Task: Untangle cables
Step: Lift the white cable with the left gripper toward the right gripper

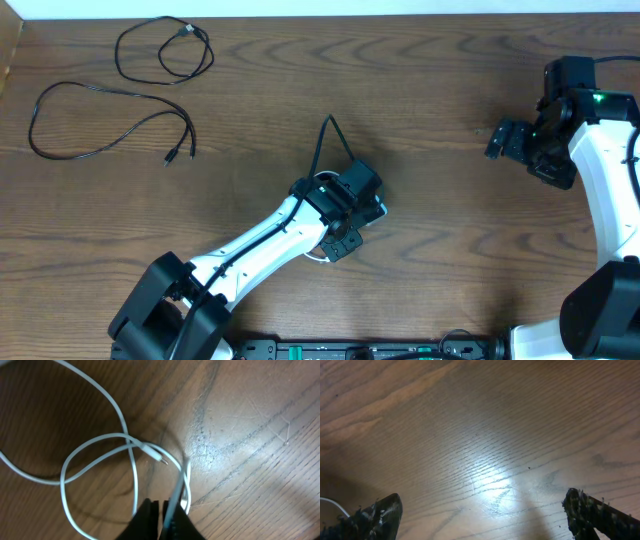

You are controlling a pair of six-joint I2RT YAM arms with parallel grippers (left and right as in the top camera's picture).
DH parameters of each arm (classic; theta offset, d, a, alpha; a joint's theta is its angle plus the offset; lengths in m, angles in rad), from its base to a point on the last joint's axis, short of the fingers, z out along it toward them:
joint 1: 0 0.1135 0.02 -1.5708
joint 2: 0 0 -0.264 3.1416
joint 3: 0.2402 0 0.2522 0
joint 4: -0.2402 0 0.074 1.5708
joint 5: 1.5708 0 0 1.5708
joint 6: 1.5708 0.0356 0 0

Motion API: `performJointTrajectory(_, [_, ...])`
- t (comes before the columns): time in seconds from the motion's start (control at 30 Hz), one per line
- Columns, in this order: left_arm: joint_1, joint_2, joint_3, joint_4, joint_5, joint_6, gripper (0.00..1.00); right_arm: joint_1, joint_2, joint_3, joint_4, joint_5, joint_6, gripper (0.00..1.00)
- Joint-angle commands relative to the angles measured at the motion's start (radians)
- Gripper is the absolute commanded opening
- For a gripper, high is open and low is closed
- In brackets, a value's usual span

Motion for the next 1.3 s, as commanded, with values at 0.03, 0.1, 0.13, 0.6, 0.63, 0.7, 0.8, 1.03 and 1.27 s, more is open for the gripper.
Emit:
performJointTrajectory(0.03, [0.001,-0.023,0.062,-0.015,-0.005,-0.130,0.07,0.001,0.002,0.000,-0.004,-0.062,-0.013,0.99])
performJointTrajectory(0.1, [0.001,-0.077,0.115,-0.022,-0.005,-0.224,0.07,0.002,0.002,0.000,-0.031,-0.145,-0.013,0.99])
performJointTrajectory(0.13, [0.001,-0.106,0.138,-0.021,-0.005,-0.266,0.07,0.002,0.002,0.000,-0.047,-0.178,-0.013,0.99])
performJointTrajectory(0.6, [0.001,-0.618,0.269,0.348,-0.019,-0.705,0.07,0.106,0.002,0.000,-0.068,-0.966,-0.492,0.99])
performJointTrajectory(0.63, [0.001,-0.617,0.269,0.348,-0.054,-0.741,0.07,0.124,0.002,0.000,-0.062,-1.048,-0.527,0.99])
performJointTrajectory(0.7, [0.001,-0.607,0.269,0.347,-0.113,-0.780,0.08,0.149,0.002,0.000,-0.063,-1.177,-0.590,0.99])
performJointTrajectory(0.8, [0.001,-0.576,0.269,0.344,-0.156,-0.811,0.07,0.177,0.002,0.000,-0.063,-1.293,-0.612,0.99])
performJointTrajectory(1.03, [0.018,-0.535,0.269,0.354,-0.156,-0.929,0.07,0.187,0.002,0.000,-0.079,-1.347,-0.633,0.99])
performJointTrajectory(1.27, [0.018,-0.537,0.269,0.476,-0.156,-1.119,0.07,0.225,0.002,0.000,-0.067,-1.307,-0.671,0.99])
